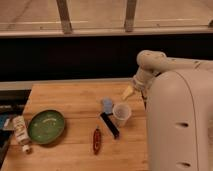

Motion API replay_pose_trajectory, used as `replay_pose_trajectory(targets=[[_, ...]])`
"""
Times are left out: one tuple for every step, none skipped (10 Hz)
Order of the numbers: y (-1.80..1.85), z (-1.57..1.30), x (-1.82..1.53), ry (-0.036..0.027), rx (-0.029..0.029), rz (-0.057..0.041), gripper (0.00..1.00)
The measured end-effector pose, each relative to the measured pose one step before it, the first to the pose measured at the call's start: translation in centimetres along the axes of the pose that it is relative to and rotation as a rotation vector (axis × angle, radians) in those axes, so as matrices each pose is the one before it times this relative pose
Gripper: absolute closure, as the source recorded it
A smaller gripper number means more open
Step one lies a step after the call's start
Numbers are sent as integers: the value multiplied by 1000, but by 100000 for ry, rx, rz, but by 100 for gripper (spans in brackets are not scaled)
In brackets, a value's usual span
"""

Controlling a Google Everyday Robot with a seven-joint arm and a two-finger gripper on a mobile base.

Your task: Place the white sponge in the ceramic cup

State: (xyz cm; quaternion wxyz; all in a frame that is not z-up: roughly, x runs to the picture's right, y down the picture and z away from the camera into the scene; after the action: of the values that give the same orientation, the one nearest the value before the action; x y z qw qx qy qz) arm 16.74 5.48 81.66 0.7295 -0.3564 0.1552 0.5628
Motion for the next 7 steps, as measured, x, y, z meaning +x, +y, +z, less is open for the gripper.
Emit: replay_pose_trajectory(targets=[[292, -278, -326, -994, 516, -2029, 20], [720, 110, -554, -23, 423, -2639, 20], [1290, 529, -1363, 139, 512, -4096, 20], [1205, 721, -1299, 642, -244, -3745, 20], [640, 485, -733, 680, -299, -2734, 20], [621, 482, -690, 537, -408, -3501, 20], [594, 419, -694, 531, -316, -4108, 20]])
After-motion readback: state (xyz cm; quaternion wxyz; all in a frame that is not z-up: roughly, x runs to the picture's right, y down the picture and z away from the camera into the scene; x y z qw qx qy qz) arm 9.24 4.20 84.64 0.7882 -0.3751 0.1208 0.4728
